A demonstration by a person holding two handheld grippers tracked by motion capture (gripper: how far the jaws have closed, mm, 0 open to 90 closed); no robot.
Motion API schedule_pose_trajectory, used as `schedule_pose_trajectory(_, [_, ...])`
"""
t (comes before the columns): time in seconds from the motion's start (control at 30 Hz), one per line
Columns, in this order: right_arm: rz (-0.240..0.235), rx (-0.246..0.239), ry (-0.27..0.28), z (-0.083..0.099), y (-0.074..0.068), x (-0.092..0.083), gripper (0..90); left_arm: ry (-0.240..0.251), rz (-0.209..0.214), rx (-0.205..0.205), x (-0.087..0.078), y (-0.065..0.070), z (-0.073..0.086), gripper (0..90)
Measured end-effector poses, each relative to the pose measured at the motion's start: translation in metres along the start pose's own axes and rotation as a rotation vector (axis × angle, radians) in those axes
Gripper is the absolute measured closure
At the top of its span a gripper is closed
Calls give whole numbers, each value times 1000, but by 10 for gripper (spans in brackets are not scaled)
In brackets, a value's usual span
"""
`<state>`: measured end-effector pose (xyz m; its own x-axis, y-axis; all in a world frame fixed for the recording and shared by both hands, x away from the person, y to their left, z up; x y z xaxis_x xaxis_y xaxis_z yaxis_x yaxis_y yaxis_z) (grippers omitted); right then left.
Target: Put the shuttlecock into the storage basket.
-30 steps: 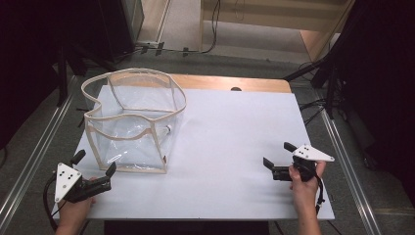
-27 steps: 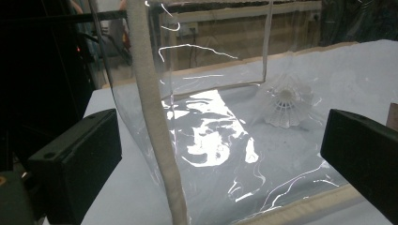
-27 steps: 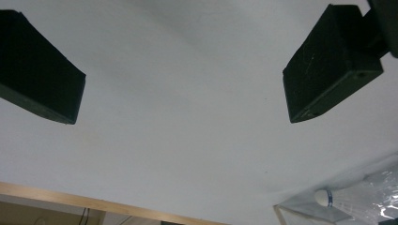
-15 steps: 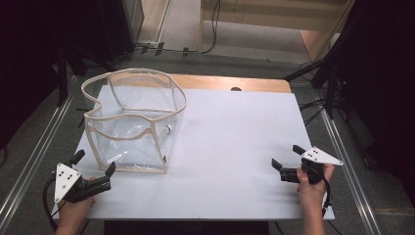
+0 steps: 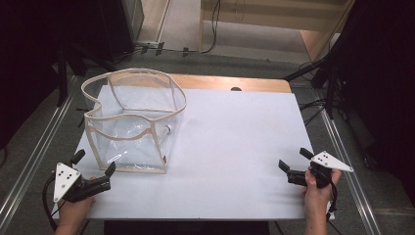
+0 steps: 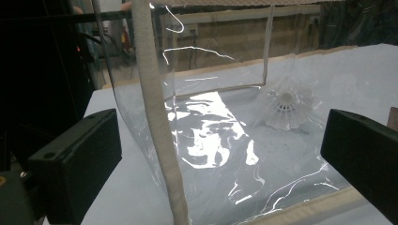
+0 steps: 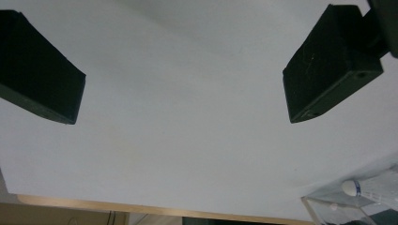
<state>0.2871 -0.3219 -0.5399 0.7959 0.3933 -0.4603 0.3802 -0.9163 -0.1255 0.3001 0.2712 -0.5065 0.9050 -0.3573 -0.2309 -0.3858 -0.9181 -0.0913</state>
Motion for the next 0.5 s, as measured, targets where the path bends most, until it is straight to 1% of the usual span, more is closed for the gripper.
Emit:
schedule_pose_trajectory(0.03, [-2,4,7,1,2,0,0,0,0,1,0,0,0,0])
schedule_pose_trajectory(0.23, [3,17,-11,9,7,-1,0,-2,3,-3,0,-1,0,0])
schedule_pose_trajectory(0.37, [1,6,-13,9,5,0,0,-4,6,-3,0,0,0,0])
schedule_pose_trajectory(0.5, [1,6,-21,10,6,1,0,-4,12,-12,1,0,1,0])
Point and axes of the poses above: each handheld gripper's, and its own axes: x roughly forward along the jaws, z roughly out of its underside, y roughly to its right, the point moved 8 cm from there along x, roughly forward along the jaws, and after that the axes turned 3 degrees about -y, right-handed, at the moved point
